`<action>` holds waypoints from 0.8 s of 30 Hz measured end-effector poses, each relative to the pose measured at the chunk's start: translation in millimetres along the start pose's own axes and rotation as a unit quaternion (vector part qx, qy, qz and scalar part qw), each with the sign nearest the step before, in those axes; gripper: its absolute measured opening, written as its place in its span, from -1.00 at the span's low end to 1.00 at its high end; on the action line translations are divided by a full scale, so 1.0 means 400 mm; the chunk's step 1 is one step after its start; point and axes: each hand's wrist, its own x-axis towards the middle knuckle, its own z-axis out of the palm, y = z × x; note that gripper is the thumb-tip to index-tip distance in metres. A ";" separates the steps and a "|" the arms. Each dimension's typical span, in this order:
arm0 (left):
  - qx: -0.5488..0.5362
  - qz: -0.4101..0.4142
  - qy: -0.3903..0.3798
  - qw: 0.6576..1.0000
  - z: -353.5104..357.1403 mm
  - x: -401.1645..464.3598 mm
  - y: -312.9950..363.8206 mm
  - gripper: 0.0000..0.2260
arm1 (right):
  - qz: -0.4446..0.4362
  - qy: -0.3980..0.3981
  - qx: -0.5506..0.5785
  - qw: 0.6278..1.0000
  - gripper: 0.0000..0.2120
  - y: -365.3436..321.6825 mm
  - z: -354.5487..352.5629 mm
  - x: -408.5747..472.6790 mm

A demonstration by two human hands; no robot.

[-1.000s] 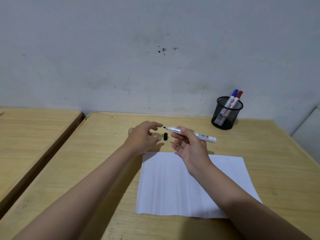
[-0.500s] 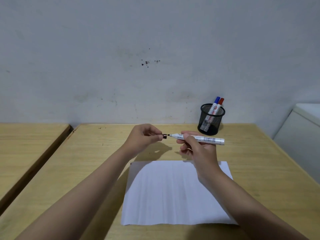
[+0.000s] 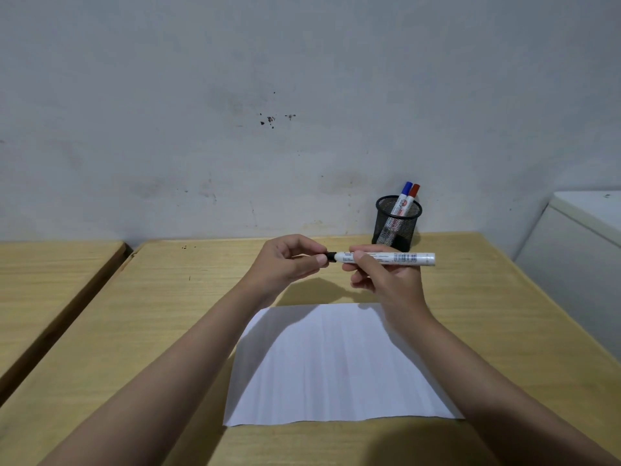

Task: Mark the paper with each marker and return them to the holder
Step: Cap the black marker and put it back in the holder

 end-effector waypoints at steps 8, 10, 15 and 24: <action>-0.028 0.048 0.025 0.998 0.030 0.001 0.020 -0.91 | -0.027 -0.042 0.038 0.998 -0.91 -0.027 0.006 0.046; -0.037 0.056 0.064 0.996 0.035 0.009 0.018 -0.87 | 0.003 -0.039 0.052 0.998 -0.94 -0.025 0.014 0.056; -0.009 0.077 0.158 0.984 0.053 0.042 0.021 -0.94 | -0.017 0.095 -0.151 0.984 -0.79 -0.006 0.008 0.082; 0.119 0.158 0.117 0.973 0.170 0.178 0.084 -0.93 | -0.340 -0.012 -0.590 0.732 -0.91 -0.129 -0.103 0.214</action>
